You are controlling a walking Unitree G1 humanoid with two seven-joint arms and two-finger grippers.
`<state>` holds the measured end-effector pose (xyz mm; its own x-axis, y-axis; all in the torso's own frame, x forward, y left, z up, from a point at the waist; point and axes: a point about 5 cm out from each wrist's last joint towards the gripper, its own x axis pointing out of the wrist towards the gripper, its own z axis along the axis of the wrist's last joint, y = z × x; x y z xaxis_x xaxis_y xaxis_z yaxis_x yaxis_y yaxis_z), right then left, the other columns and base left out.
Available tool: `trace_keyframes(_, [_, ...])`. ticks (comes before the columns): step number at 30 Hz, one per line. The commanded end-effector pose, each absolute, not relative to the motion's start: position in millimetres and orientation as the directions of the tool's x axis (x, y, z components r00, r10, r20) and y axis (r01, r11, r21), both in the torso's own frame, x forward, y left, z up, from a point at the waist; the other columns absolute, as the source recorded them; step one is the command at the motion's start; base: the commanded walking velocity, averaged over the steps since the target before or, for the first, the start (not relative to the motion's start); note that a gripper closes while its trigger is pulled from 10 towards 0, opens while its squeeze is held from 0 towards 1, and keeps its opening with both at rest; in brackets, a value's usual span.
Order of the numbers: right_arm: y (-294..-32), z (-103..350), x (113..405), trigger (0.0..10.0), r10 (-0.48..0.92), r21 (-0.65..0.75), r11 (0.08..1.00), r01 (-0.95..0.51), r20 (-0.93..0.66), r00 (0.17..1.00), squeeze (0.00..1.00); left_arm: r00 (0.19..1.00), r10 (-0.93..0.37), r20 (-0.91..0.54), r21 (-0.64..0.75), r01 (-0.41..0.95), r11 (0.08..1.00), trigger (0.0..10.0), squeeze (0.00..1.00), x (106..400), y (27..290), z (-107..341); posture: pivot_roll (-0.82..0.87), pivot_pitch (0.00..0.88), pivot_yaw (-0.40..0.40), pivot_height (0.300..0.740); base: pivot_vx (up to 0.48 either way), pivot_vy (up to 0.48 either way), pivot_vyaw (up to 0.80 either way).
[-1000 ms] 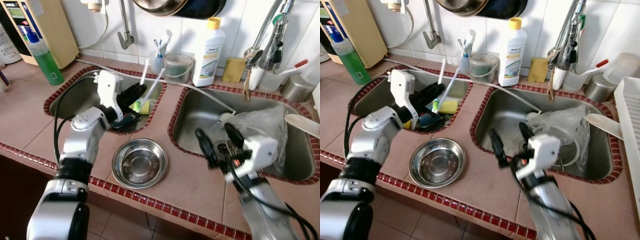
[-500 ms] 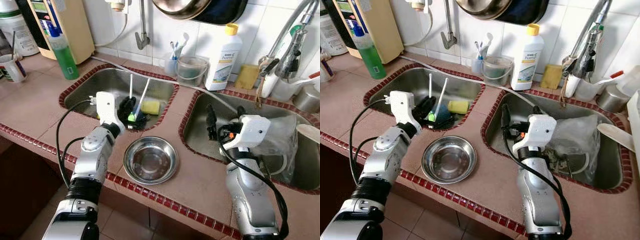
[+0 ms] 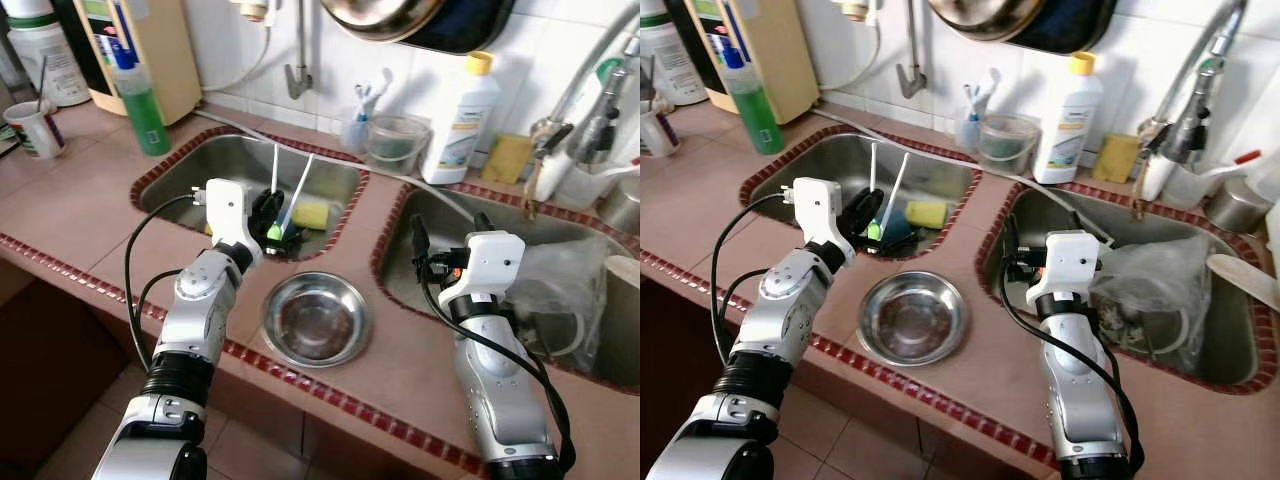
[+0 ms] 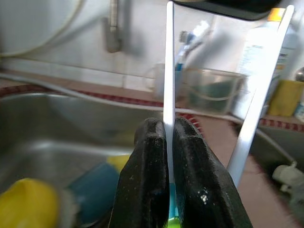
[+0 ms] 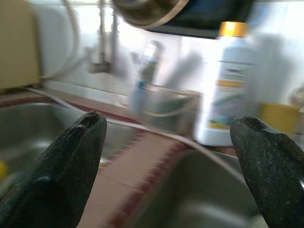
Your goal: Kitchen organization
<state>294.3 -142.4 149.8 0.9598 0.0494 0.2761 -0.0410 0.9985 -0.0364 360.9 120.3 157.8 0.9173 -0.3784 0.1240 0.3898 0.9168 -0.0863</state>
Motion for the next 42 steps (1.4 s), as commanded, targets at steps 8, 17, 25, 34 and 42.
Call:
trace_keyframes(8, [-131.7,148.0,294.7,10.0,0.095,-0.055,0.995,-0.083,0.271,0.958,0.00,0.907,-0.398,0.135,-0.049,0.407,0.912,10.0,0.00,360.9,115.6,162.2,-0.05,0.000,-0.014,0.740,0.000,0.341,0.00])
trace_keyframes(17, [-129.9,146.0,293.3,10.0,0.098,-0.046,0.995,-0.089,0.262,0.960,0.00,0.904,-0.406,0.133,-0.043,0.414,0.909,10.0,0.00,361.0,116.0,161.9,-0.05,0.000,-0.011,0.740,0.000,0.345,-0.80])
trace_keyframes(25, [-128.8,144.6,293.1,10.0,0.098,-0.040,0.995,-0.091,0.252,0.963,0.00,0.898,-0.421,0.128,-0.028,0.428,0.903,10.0,0.00,362.4,115.4,163.6,-0.05,0.000,-0.010,0.740,0.000,0.264,-0.80])
trace_keyframes(34, [-126.0,147.7,290.8,10.0,0.127,-0.031,0.992,-0.124,0.271,0.954,0.00,0.877,-0.468,0.107,0.052,0.465,0.884,10.0,0.00,367.1,110.9,164.7,-0.05,0.000,-0.021,0.740,0.000,0.000,-0.31])
trace_keyframes(42, [-125.4,147.9,287.7,10.0,0.129,-0.020,0.991,-0.129,0.277,0.952,0.00,0.905,-0.413,0.102,-0.013,0.417,0.909,10.0,0.00,371.6,119.7,166.6,-0.06,0.000,-0.014,0.740,0.000,0.000,0.00])
